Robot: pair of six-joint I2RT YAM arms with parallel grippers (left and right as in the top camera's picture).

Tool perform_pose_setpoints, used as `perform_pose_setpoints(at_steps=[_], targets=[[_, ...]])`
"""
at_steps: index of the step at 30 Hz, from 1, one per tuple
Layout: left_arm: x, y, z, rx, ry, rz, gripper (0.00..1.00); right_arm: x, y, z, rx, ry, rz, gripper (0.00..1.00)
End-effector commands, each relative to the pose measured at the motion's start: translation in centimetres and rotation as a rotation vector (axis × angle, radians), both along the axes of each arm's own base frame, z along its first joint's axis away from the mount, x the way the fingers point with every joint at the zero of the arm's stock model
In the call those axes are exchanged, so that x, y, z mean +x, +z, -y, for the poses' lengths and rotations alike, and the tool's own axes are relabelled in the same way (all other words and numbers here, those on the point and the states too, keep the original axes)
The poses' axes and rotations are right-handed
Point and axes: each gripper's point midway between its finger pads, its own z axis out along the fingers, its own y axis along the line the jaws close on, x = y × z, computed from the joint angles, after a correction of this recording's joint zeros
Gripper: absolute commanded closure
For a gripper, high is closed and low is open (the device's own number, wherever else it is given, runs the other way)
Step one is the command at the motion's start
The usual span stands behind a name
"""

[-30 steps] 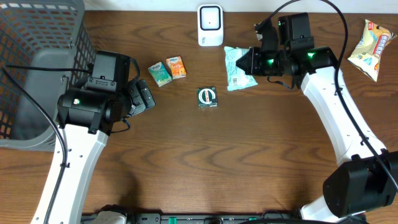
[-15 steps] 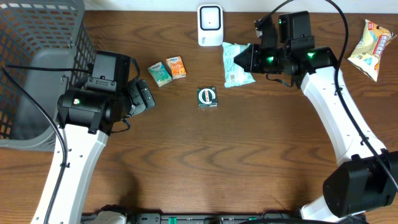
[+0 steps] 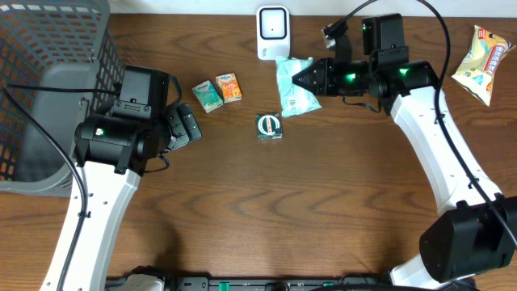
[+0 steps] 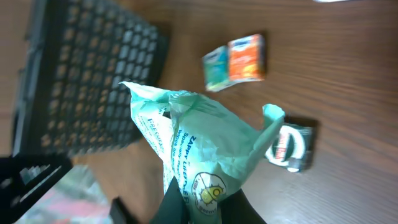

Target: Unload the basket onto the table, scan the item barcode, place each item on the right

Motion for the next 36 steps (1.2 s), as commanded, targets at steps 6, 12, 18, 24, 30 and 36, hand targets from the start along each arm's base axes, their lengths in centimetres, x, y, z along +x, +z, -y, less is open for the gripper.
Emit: perform_pose_setpoints(at_steps=[6,12,18,24,30,36], targets=[[-0.03,0.19,-0.30,0.007,0.009,0.005,0.02,-2.01,1.82,-1.33,0.083,0.137,0.052,0.99],[-0.03,0.19,-0.30,0.007,0.009,0.005,0.02,-2.12,1.90,-1.39,0.087,0.148,0.058,0.99],[-0.03,0.19,-0.30,0.007,0.009,0.005,0.02,-2.04,1.82,-1.34,0.081,0.143,0.059,0.99],[-0.03,0.19,-0.30,0.007,0.009,0.005,0.02,-2.03,1.83,-1.33,0.081,0.143,0.059,0.99],[-0.03,0.19,-0.30,0.007,0.009,0.005,0.02,-2.04,1.83,-1.34,0.082,0.144,0.059,0.99],[-0.03,0.19,-0.30,0.007,0.009,0.005,0.02,-2.04,1.83,-1.33,0.082,0.143,0.059,0.99]])
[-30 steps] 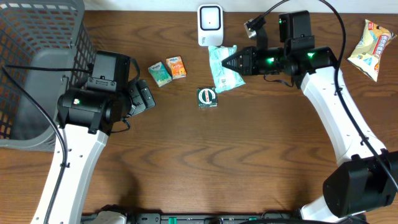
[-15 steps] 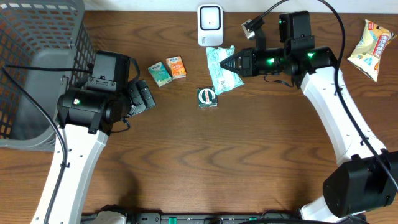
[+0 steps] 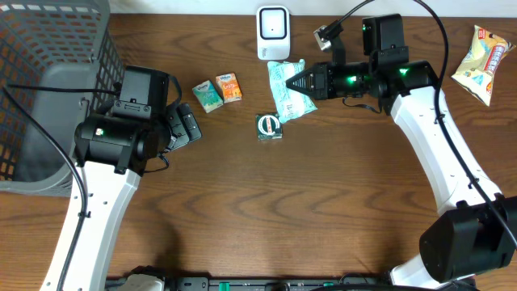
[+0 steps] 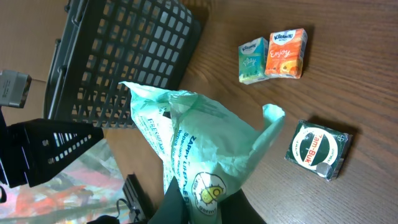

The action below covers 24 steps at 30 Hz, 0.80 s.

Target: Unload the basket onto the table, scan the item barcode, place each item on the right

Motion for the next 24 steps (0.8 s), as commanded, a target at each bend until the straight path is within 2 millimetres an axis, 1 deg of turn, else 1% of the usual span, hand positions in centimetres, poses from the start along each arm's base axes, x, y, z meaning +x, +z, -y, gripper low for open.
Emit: perform_pose_setpoints(at_steps=[1,6,17,24], targets=[[-0.02,0.19,-0.30,0.007,0.009,0.005,0.02,-0.71,0.81,-0.26,0.020,0.028,0.021,0.99],[-0.02,0.19,-0.30,0.007,0.009,0.005,0.02,-0.79,0.86,-0.53,0.020,0.035,0.026,0.99],[-0.02,0.19,-0.30,0.007,0.009,0.005,0.02,-0.57,0.59,-0.49,0.001,0.020,0.028,0.99],[-0.02,0.21,-0.30,0.007,0.009,0.006,0.02,-0.35,0.79,-0.60,0.019,-0.011,-0.011,0.99]])
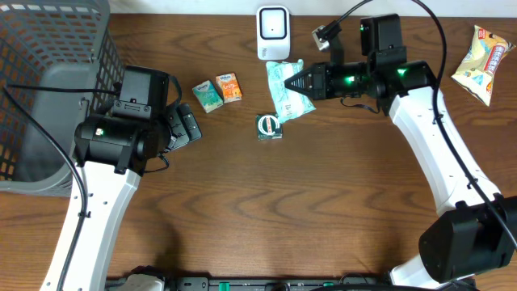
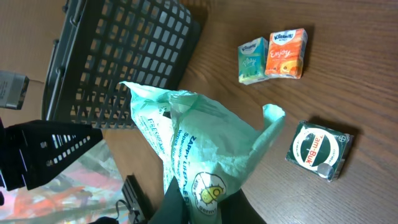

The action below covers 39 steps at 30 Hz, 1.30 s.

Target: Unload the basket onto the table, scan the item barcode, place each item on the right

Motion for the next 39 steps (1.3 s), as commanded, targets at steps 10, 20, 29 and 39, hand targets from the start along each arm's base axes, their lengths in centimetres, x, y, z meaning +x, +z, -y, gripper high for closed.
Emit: perform_pose_setpoints(at_steps=[10,20,29,39], targets=[[0.0,0.2,-0.3,0.007,0.009,0.005,0.02,0.2,1.4,-0.5,0.042,-0.021,0.008,0.99],[0.0,0.2,-0.3,0.007,0.009,0.005,0.02,0.3,0.3,-0.6,-0.023,-0.054,0.000,0.99],[0.0,0.2,-0.3,0.007,0.009,0.005,0.02,0.4,0.0,-0.7,-0.048,-0.068,0.007,0.99],[0.0,0.2,-0.3,0.007,0.009,0.005,0.02,0.5,-0.2,-0.7,-0.058,-0.074,0.011,0.99]])
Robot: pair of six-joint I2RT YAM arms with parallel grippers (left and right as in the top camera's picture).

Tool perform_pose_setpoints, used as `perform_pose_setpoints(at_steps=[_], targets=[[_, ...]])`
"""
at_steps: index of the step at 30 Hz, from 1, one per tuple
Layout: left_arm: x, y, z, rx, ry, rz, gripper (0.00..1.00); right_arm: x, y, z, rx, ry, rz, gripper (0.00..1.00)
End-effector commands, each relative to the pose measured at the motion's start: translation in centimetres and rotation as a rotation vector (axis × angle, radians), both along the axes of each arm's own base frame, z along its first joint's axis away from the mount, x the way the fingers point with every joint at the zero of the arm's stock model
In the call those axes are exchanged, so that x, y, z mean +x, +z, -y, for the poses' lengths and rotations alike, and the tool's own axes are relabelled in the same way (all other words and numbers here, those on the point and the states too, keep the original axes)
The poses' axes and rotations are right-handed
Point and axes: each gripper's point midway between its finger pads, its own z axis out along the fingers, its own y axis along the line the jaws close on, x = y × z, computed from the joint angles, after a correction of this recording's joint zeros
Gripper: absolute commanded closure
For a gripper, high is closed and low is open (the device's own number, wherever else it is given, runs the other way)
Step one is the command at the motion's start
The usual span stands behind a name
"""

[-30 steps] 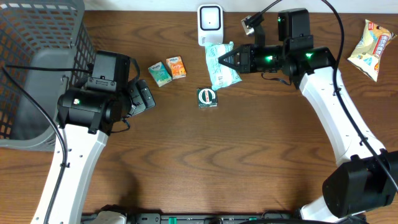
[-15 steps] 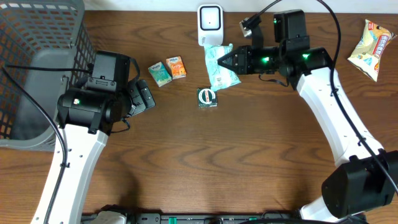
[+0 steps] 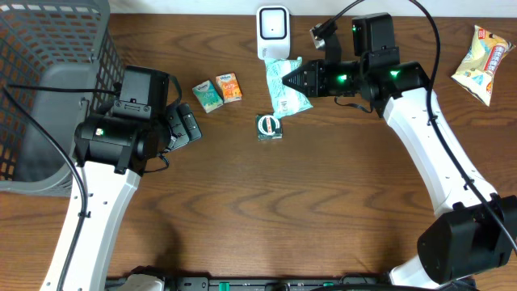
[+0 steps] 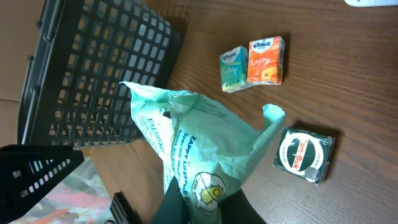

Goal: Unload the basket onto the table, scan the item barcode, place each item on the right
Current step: 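Lower the pouch to the table center and open the right gripper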

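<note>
A mint-green crinkly packet [image 3: 284, 84] hangs just above the table, and my right gripper [image 4: 208, 205] is shut on its lower end. In the overhead view the packet sits directly in front of the white barcode scanner [image 3: 273, 32] at the table's back edge, its top corner close to the scanner's base. The right wrist view shows the packet [image 4: 199, 140] filling the centre, printed side toward the camera. My left gripper [image 3: 183, 125] rests low over the table at the left, nothing between its fingers.
A teal tissue pack [image 3: 208, 95] and an orange one [image 3: 230, 87] lie side by side left of the packet. A dark green box [image 3: 270, 127] lies just below it. A grey basket [image 3: 48, 73] fills the far left. A snack bag [image 3: 483, 52] lies far right.
My right gripper has shifted slightly left and toward the scanner with the green packet still in it. The left arm and the table items have not moved.
My right gripper held the green packet right of the scanner, the wrist turned. Then the packet was further left, under the scanner, with the wrist view rotated. It stayed there, and now it sits a little closer to the scanner.
</note>
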Motion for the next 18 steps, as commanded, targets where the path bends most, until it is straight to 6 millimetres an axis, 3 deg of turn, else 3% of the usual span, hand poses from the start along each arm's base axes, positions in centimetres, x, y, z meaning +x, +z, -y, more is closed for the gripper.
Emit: perform_pose_setpoints(at_steps=[1,6,11,14,18], targets=[[0.0,0.2,-0.3,0.007,0.009,0.005,0.02,-0.4,0.4,-0.2,-0.007,-0.003,0.011,0.99],[0.0,0.2,-0.3,0.007,0.009,0.005,0.03,0.6,-0.8,1.1,-0.094,-0.081,0.015,0.99],[0.0,0.2,-0.3,0.007,0.009,0.005,0.02,2.8,-5.6,7.9,-0.545,-0.377,0.039,0.99],[0.0,0.2,-0.3,0.007,0.009,0.005,0.02,2.8,-8.0,12.3,-0.860,-0.521,0.061,0.99],[0.0,0.2,-0.3,0.007,0.009,0.005,0.02,2.3,-10.3,14.8,-1.125,-0.580,0.085,0.99]])
